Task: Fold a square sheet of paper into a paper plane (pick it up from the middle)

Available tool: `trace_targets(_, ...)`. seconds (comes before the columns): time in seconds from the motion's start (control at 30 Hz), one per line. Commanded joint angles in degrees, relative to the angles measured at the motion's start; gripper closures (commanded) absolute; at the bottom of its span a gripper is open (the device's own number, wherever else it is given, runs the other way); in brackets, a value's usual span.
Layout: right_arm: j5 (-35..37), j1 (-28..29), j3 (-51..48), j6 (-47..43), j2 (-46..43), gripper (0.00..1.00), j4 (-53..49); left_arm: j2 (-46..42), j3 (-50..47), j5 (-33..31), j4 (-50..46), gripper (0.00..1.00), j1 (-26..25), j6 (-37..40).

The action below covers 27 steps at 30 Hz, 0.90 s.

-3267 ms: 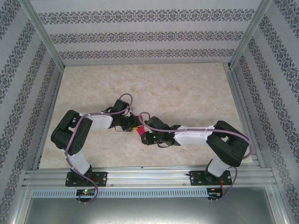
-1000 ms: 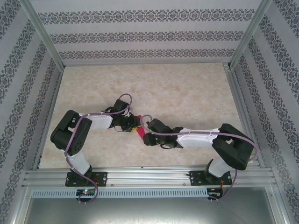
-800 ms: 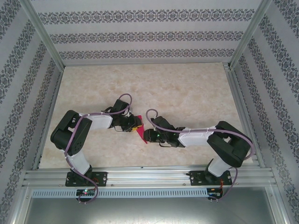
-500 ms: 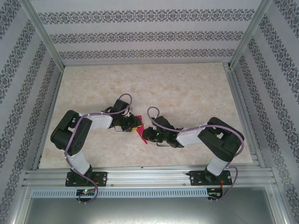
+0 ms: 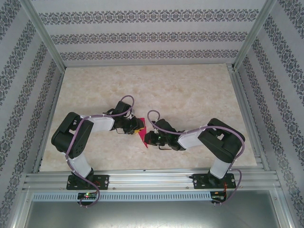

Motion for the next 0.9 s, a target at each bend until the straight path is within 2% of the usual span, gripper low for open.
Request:
trace_targets(0.0,-1.6,2.31,1.73,-4.78,2.31,0.99,-9.02,-0.03,0.2,-2.91,-5.7,0.68,-0.46,-0.11)
trace_targets(0.23,0.73,2.45,1.98,-5.5,-1.38,0.89,-14.4,0.06,0.09,-3.23,-6.06,0.68,-0.41,-0.11)
trace_targets(0.37,-1.93,2.98,2.54,-5.4,-2.52,0.84,-14.26,0.39,0.04,-3.28,-5.97,0.68,-0.47,-0.17)
trace_targets(0.5,-3.96,3.49,3.05,-4.37,-0.21,0.9,-12.94,0.56,0.0,-3.23,-5.93,0.68,-0.39,-0.2)
trace_targets(0.63,-1.98,4.12,3.0,-4.02,1.75,0.97,-15.27,0.41,0.0,-3.12,-6.05,0.68,-0.46,-0.11)
trace_targets(0.77,-0.04,4.72,3.69,-5.39,2.74,0.98,-20.78,0.49,0.04,-3.12,-6.32,0.69,-0.45,0.11)
trace_targets(0.87,-0.19,4.9,3.1,-5.47,0.42,0.92,-20.52,0.48,0.02,-3.14,-6.41,0.68,-0.39,0.14)
